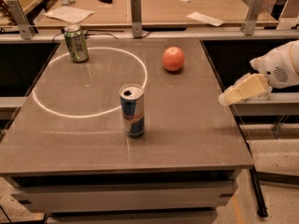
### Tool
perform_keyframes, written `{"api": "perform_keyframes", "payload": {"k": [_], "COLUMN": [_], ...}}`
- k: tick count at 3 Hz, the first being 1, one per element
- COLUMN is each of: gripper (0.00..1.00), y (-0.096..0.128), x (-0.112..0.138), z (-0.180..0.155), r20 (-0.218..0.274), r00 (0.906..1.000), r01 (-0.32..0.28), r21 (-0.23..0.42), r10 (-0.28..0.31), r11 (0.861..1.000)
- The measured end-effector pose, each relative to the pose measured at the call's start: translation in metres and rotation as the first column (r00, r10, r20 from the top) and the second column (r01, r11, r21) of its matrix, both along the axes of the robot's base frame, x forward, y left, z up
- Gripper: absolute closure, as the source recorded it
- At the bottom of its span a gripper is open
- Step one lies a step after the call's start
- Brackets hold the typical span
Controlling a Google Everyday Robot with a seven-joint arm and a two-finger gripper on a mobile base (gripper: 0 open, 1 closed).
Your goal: Pick apple
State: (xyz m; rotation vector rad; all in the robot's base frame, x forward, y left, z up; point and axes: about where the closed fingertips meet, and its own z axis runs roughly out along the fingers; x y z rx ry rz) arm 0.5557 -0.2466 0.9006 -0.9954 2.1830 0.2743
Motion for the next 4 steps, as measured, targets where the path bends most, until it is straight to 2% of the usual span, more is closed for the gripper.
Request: {"api": "perform_keyframes", "payload": {"k": [1, 2, 3, 4], "gripper": [0.00, 0.00, 0.00, 0.00], "y": [0.000, 0.003, 0.009, 0.020], "x": [0.001, 0.004, 0.021, 0.037], "z": [-0.001, -0.001, 0.006, 0.016], "r20": [-0.001, 0.016, 0.087, 0.167], "r00": [1.0000, 0.9999, 0.9958, 0.9800], "r01": [0.000, -0.001, -0.037, -0.138], "r21": [0.002, 0.034, 0.109, 0.176], "r10": [0.000, 0.000, 0.027, 0.108], "r11": [1.000, 0.999, 0.993, 0.975]}}
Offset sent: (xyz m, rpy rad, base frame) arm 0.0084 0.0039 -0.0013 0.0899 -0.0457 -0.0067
